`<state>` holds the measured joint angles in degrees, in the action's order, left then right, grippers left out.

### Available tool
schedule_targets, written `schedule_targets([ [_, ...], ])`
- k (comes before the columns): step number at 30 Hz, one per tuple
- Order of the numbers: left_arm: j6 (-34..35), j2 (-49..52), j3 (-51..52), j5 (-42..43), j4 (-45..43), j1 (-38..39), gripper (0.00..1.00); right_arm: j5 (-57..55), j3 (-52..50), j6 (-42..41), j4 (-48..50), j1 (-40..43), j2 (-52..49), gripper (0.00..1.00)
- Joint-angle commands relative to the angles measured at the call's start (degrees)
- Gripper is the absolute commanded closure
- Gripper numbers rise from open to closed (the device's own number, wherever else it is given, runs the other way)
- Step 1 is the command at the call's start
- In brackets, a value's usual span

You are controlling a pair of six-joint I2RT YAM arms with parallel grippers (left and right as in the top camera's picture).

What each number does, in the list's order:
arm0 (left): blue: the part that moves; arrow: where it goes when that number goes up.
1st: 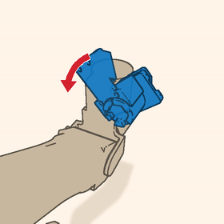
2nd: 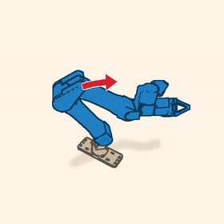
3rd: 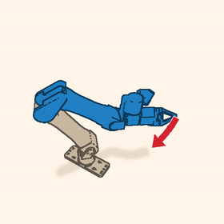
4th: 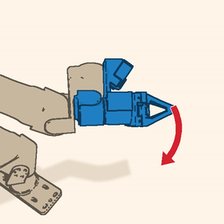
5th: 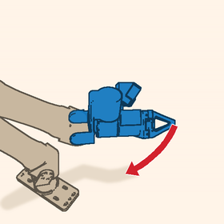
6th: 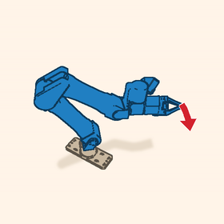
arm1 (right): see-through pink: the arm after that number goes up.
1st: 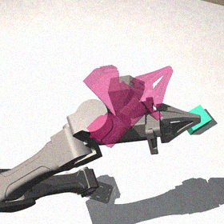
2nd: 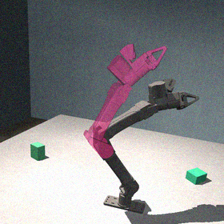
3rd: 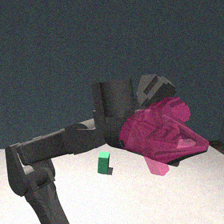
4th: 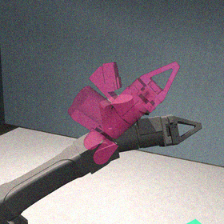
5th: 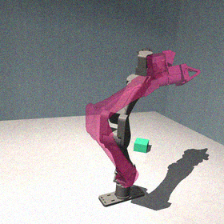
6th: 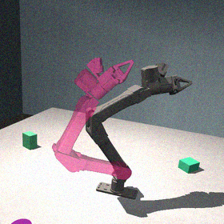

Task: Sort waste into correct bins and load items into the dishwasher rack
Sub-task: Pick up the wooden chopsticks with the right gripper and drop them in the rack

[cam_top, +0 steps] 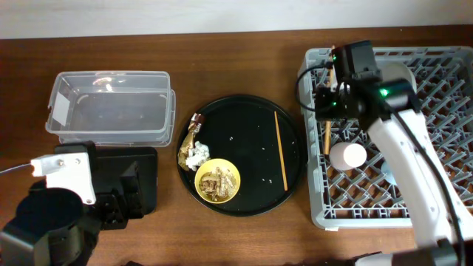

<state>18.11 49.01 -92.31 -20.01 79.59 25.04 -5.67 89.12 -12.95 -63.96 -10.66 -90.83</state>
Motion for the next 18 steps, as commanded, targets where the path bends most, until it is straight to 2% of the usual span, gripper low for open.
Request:
schedule_targets([
  [1, 0.7, -0.1, 0.0, -0.8, 0.1, -0.1, 0.00, -3.1, -0.4, 2.7, 0.7, 4.6, -6.4, 0.96],
  [3, 0.7, -0.1, 0.0, -0.8, 1.8, -0.1, 0.00, 2.3, -0.4, 4.7, 0.9, 4.1, -6.8, 0.67],
  [6, 0.7, -0.1, 0.0, -0.8, 6.3, -0.1, 0.00, 7.0, -0.3, 4.5, 0.3, 0.4, -3.4, 0.52],
  [8, 0.7, -0.1, 0.0, -0.8, 10.6, -0.1, 0.00, 10.6, -0.6, 1.7, -0.4, -7.1, -3.6, 0.52],
  [11, 0.7, -0.1, 0.0, -0.8, 13.2, -0.1, 0.00, 2.3, -2.6, -8.9, 0.6, -13.9, -9.2, 0.56],
  [18, 0.7, -0.1, 0.0, -0.8, 13.2, -0.1, 0.00, 2.4, -3.7, -9.9, 3.9, -12.2, -27.3, 0.71],
])
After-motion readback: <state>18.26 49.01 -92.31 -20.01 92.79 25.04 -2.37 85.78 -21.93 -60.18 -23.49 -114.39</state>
